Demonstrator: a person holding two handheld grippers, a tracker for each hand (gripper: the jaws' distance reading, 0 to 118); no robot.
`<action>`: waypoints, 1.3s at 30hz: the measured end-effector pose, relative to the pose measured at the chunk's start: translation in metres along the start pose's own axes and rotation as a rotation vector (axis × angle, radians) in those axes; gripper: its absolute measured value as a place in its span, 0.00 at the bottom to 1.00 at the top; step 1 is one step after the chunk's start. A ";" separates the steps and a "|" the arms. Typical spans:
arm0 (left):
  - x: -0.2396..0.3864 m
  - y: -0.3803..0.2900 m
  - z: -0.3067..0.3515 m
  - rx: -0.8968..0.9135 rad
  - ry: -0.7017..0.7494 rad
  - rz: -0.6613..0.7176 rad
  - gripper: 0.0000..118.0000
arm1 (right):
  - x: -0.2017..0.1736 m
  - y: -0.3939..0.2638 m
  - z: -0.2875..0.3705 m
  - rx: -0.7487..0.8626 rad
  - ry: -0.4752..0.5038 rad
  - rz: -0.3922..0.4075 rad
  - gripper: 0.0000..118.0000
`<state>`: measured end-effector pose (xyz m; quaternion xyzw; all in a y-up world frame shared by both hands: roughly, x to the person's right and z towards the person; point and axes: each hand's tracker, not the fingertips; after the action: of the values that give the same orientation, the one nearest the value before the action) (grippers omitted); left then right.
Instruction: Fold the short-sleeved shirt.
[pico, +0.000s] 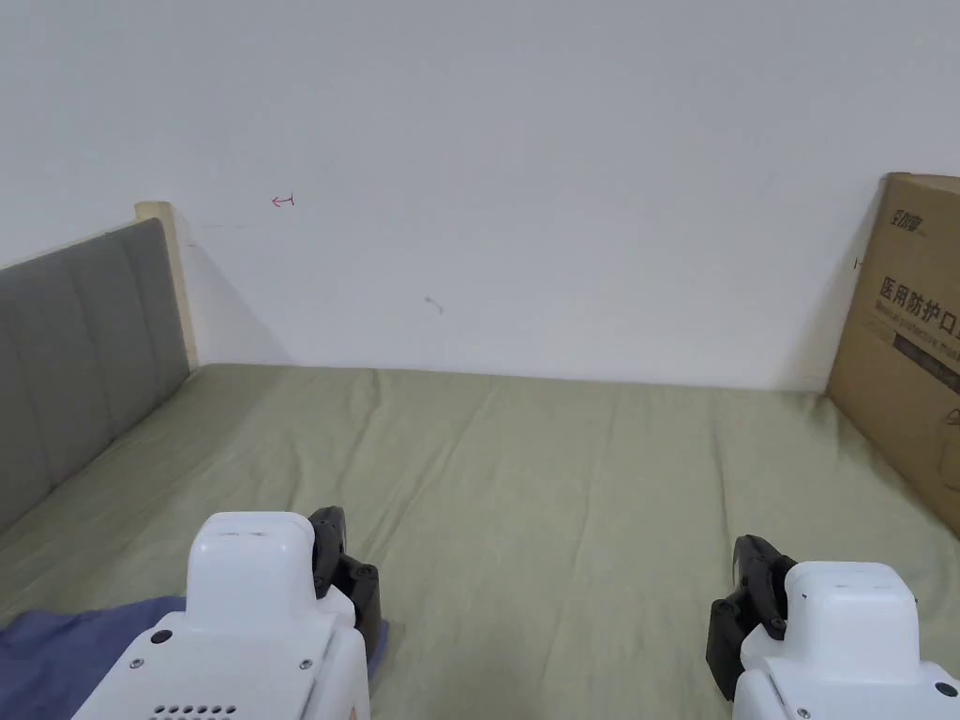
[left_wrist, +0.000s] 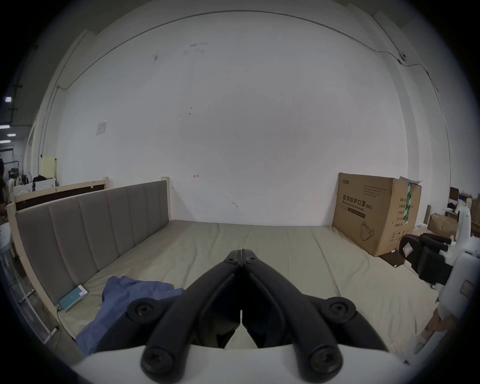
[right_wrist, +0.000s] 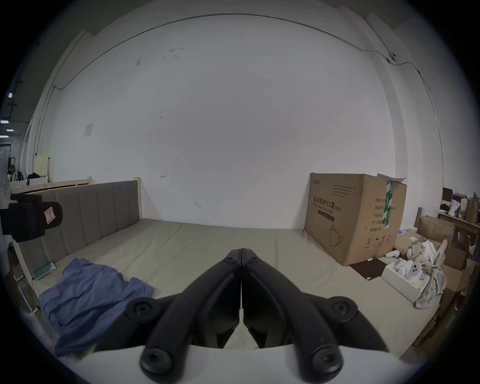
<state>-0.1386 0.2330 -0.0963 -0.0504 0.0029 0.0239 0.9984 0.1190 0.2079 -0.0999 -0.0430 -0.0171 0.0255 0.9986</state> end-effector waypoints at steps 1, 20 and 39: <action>-0.001 0.001 0.000 -0.004 0.001 0.003 0.00 | 0.000 0.001 -0.001 -0.006 0.005 -0.004 0.00; -0.121 0.028 0.096 0.060 0.410 0.072 0.00 | -0.135 0.024 -0.018 -0.036 0.553 0.002 0.00; -0.168 -0.111 -0.070 -0.557 0.193 0.189 0.78 | -0.142 -0.036 -0.063 -0.301 0.525 0.013 0.00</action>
<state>-0.3011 0.1073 -0.1531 -0.3236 0.0960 0.1118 0.9346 -0.0190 0.1592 -0.1638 -0.1957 0.2385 0.0171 0.9511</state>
